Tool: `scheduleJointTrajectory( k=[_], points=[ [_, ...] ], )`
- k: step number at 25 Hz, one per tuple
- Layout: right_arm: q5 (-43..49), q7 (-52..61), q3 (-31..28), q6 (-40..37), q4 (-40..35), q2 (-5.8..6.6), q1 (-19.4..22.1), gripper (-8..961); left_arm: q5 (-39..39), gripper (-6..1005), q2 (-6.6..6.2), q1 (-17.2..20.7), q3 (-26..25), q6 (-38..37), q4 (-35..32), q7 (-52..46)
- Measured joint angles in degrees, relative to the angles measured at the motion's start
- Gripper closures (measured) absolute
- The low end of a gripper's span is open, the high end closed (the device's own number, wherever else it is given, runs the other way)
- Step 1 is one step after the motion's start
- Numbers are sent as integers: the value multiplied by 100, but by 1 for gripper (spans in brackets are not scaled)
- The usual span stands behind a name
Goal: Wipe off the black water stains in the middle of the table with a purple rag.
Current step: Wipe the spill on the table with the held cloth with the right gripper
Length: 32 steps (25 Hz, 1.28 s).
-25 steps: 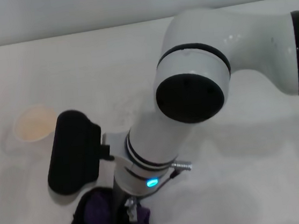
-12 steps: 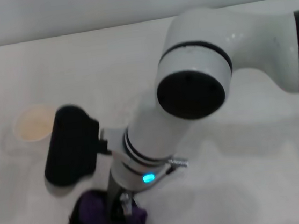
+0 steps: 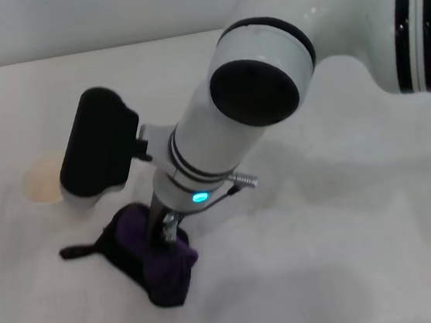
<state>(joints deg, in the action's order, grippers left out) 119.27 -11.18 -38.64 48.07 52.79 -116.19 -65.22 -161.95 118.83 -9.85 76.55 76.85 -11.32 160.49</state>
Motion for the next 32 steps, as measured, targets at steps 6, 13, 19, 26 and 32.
scheduleJointTrajectory(
  k=[6, 13, 19, 26, 32],
  points=[
    [319, 173, -85, 39, -172, 0, -23, 880, -9, 138, 4, 1, 0, -19, -6, 0],
    [66, -244, -86, 379, 338, 0, 258, 876, -4, 138, 21, -39, 0, -25, 5, 0],
    [-13, -478, -132, 766, 920, 0, 608, 873, 23, 138, 31, -43, 20, 6, -17, -1],
    [-359, -955, -323, 1046, 1145, -1, 922, 869, 30, 137, 37, -7, 33, 143, -5, -5],
    [358, -952, -1231, 1225, 1046, 29, 1591, 866, 33, 137, 20, -33, 11, 137, 22, -8]
  ],
)
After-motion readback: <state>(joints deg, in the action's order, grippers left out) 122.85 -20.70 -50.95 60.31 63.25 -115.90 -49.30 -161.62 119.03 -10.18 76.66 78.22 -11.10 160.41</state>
